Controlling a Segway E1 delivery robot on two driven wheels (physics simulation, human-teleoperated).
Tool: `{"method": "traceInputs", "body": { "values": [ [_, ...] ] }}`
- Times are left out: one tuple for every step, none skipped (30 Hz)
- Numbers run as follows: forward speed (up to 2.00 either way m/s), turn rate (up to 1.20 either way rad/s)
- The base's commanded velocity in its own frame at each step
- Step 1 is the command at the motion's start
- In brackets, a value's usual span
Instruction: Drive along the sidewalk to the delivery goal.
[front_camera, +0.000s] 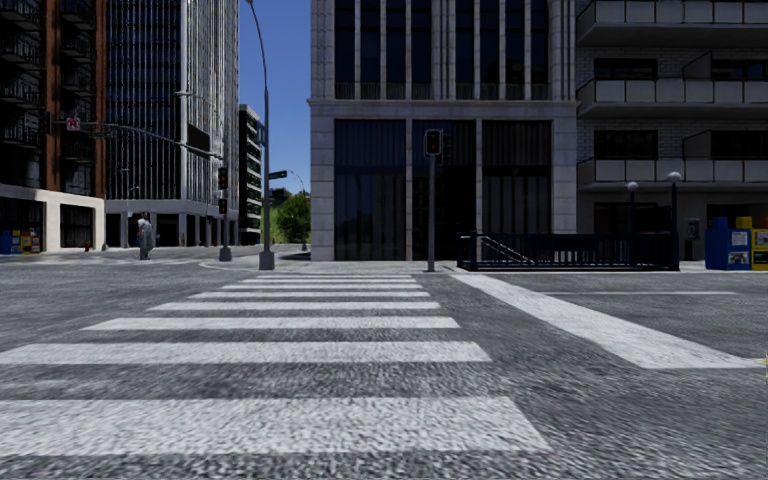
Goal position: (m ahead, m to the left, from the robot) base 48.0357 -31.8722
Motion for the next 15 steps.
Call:
{"method": "traceInputs", "body": {
  "values": [
    [2.00,0.00],
    [2.00,0.00],
    [2.00,0.00],
    [2.00,0.00],
    [2.00,0.00],
    [2.00,0.00],
    [2.00,0.00],
    [2.00,0.00],
    [2.00,0.00],
    [2.00,0.00],
    [2.00,0.00],
    [2.00,0.00],
    [2.00,0.00],
    [2.00,0.00],
    [2.00,0.00]
  ]
}}
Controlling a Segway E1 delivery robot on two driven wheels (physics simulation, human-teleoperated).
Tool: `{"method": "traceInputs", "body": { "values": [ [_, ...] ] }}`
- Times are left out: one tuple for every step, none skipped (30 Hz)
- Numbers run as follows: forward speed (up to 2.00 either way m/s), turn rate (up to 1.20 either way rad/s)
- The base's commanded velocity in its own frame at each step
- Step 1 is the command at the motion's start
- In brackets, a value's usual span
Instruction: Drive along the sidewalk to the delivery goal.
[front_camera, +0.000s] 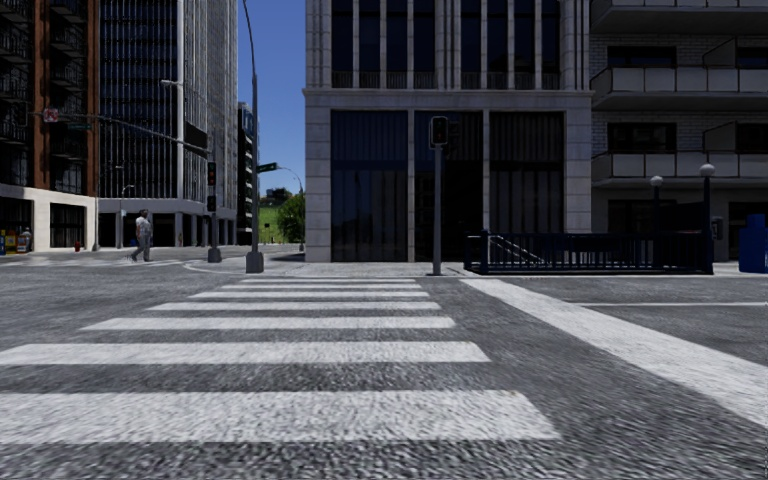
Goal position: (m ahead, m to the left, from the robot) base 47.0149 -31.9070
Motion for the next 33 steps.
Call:
{"method": "traceInputs", "body": {
  "values": [
    [2.00,0.00],
    [2.00,0.00],
    [2.00,0.00],
    [2.00,0.00],
    [2.00,0.00],
    [2.00,0.00],
    [2.00,0.00],
    [2.00,0.00],
    [2.00,0.00],
    [2.00,0.00],
    [2.00,0.00],
    [2.00,0.04],
    [2.00,0.04],
    [2.00,0.11],
    [2.00,0.18],
    [2.00,0.25],
    [2.00,0.27],
    [2.00,0.27],
    [2.00,0.27],
    [2.00,0.27],
    [2.00,0.27],
    [2.00,0.27],
    [2.00,0.27],
    [2.00,0.27],
    [2.00,0.27],
    [2.00,0.27],
    [2.00,0.27],
    [2.00,0.27],
    [2.00,0.27],
    [2.00,0.27],
    [2.00,0.27],
    [2.00,0.24],
    [2.00,0.08]
  ]
}}
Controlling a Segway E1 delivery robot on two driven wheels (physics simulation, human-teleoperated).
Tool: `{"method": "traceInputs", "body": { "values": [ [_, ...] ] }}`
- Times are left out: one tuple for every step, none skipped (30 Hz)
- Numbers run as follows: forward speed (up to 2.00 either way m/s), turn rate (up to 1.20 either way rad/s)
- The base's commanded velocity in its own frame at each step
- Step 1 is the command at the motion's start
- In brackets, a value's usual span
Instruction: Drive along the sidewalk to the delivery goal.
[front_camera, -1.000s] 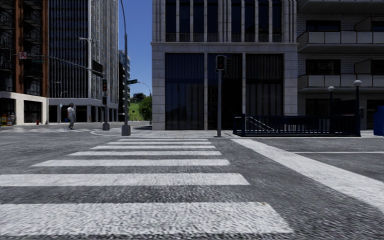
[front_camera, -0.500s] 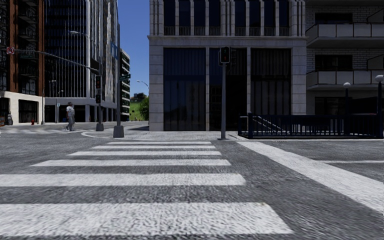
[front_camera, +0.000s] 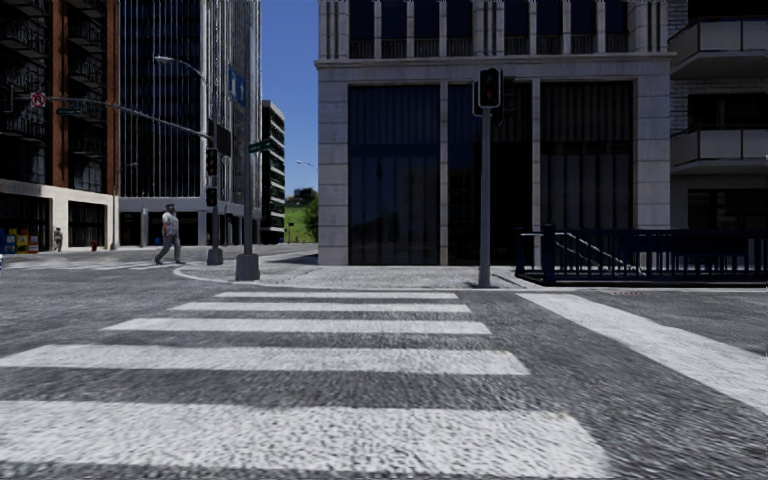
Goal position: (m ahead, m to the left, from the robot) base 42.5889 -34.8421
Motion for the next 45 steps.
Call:
{"method": "traceInputs", "body": {
  "values": [
    [2.00,0.08],
    [2.00,0.00],
    [2.00,0.00],
    [2.00,0.00],
    [2.00,0.00],
    [2.00,0.00],
    [2.00,0.00],
    [2.00,0.00],
    [2.00,0.00],
    [2.00,0.00],
    [2.00,0.00],
    [2.00,0.00],
    [2.00,0.00],
    [2.00,0.00],
    [2.00,0.00],
    [2.00,0.00],
    [2.00,0.00],
    [2.00,0.00],
    [2.00,0.00],
    [2.00,0.00],
    [2.00,0.00],
    [2.00,0.00],
    [2.00,0.00],
    [2.00,0.00],
    [2.00,0.00],
    [2.00,0.00],
    [2.00,0.00],
    [2.00,0.00],
    [2.00,0.00],
    [2.00,0.00],
    [2.00,0.00],
    [2.00,0.00],
    [2.00,0.00],
    [2.00,0.00],
    [2.00,0.00],
    [2.00,0.00],
    [2.00,0.00],
    [1.93,0.00],
    [1.87,0.00],
    [1.70,0.00],
    [1.55,0.00],
    [1.55,0.00],
    [1.35,0.00],
    [1.22,0.00],
    [1.14,0.00]
  ]
}}
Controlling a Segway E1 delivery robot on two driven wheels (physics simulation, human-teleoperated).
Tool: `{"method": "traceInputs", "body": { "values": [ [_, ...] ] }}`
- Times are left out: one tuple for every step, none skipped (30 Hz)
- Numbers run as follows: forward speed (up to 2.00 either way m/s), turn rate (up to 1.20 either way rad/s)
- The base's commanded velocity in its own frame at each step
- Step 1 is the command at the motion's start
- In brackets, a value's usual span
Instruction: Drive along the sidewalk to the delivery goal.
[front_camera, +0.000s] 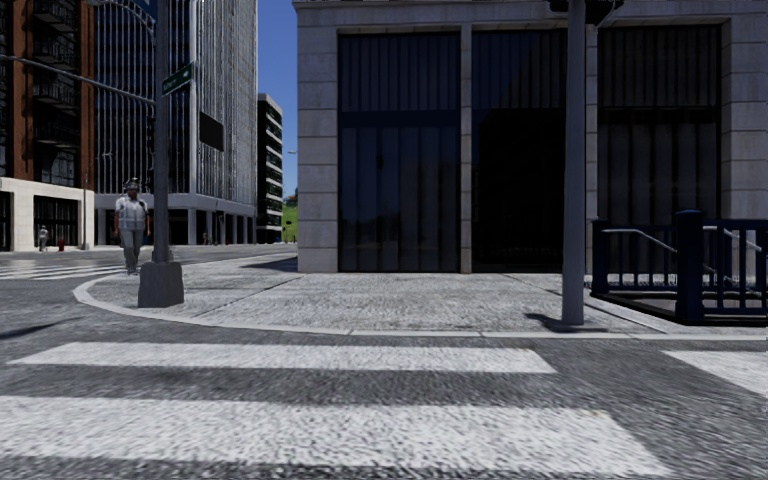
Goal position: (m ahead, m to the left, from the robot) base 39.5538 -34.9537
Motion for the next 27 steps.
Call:
{"method": "traceInputs", "body": {
  "values": [
    [1.11,0.00],
    [1.11,0.00],
    [1.10,0.00],
    [1.10,0.00],
    [1.10,0.00],
    [1.10,0.00],
    [1.10,0.00],
    [1.10,0.00],
    [1.09,0.00],
    [1.09,0.00],
    [1.08,0.00],
    [1.08,0.00],
    [1.08,0.00],
    [1.08,0.00],
    [1.06,0.00],
    [0.91,0.00],
    [0.91,0.00],
    [0.58,0.00],
    [0.37,0.00],
    [0.16,0.00],
    [0.00,0.00],
    [0.00,0.00],
    [0.00,0.00],
    [0.00,0.00],
    [0.00,0.00],
    [0.00,0.00],
    [0.00,0.00]
  ]
}}
